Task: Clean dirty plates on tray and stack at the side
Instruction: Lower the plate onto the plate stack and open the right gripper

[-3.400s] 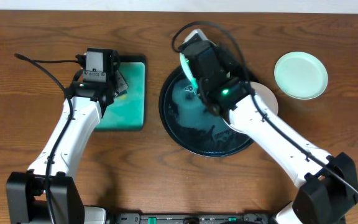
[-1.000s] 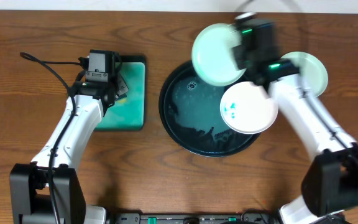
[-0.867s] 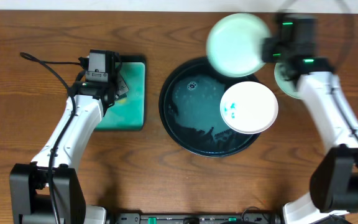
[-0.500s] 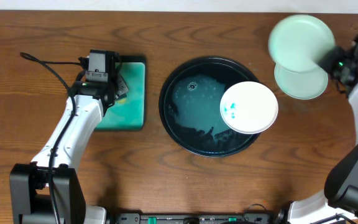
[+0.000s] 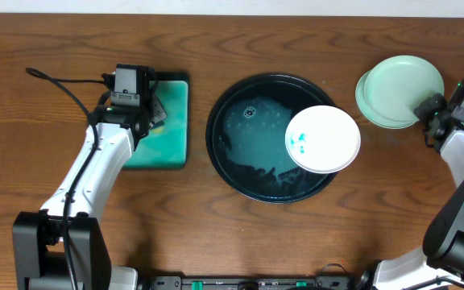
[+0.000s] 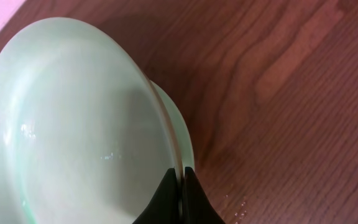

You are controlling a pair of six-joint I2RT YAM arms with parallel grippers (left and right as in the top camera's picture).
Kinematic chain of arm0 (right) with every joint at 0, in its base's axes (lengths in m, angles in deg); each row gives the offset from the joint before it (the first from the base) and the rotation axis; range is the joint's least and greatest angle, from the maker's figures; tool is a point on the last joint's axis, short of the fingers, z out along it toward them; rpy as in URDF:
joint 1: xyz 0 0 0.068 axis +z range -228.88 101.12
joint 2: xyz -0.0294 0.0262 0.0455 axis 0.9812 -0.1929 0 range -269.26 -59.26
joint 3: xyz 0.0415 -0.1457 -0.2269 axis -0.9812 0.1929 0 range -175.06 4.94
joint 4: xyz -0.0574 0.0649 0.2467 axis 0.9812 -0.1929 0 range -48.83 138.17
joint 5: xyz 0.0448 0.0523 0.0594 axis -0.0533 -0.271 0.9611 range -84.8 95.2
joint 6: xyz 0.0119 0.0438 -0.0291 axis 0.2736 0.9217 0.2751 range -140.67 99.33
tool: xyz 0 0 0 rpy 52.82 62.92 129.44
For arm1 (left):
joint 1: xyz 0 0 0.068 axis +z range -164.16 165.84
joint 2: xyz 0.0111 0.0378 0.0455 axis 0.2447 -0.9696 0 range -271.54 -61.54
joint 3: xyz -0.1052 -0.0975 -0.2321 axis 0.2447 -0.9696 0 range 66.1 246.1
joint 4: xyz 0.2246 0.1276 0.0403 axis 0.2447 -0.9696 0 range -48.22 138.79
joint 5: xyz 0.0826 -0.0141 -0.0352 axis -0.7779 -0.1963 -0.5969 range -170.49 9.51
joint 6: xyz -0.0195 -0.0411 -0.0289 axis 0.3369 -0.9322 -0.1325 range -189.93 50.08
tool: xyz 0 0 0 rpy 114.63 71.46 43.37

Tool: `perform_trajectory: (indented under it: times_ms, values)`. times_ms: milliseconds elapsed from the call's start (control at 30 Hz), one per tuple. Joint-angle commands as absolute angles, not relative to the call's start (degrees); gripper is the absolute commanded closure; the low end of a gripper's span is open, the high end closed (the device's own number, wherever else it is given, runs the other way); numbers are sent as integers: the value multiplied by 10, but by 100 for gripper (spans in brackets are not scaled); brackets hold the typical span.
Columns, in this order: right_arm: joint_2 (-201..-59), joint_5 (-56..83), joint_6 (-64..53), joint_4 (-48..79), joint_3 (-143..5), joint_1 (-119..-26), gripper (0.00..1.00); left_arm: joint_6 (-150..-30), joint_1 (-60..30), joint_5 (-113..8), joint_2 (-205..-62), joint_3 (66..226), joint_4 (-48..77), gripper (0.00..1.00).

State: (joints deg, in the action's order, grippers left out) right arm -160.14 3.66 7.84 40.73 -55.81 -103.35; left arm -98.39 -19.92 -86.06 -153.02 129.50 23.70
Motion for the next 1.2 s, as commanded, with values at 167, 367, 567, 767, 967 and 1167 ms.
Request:
perform_trajectory:
  times_ms: [167,367,567,767,967,1167]
  values:
    - [-1623,21,73,422,-559,-1032,99,-980,-196,-871,-1533,1292,240,93]
    - [-1665,72,35,449,-561,-1032,94,-980,-196,-871,-1533,1292,240,93]
    - [-1664,84,-18,429,-575,-1032,40,-980,-196,-871,-1533,1292,240,93]
    - [-1594,142,-49,293,-644,-1027,15,-980,-196,-871,-1533,1292,240,93]
    - [-1513,229,-106,170,-668,-1005,15,-980,-196,-871,-1533,1292,240,93]
    - [-1511,291,-239,66,-648,-959,17,-980,-196,-871,-1533,1292,240,93]
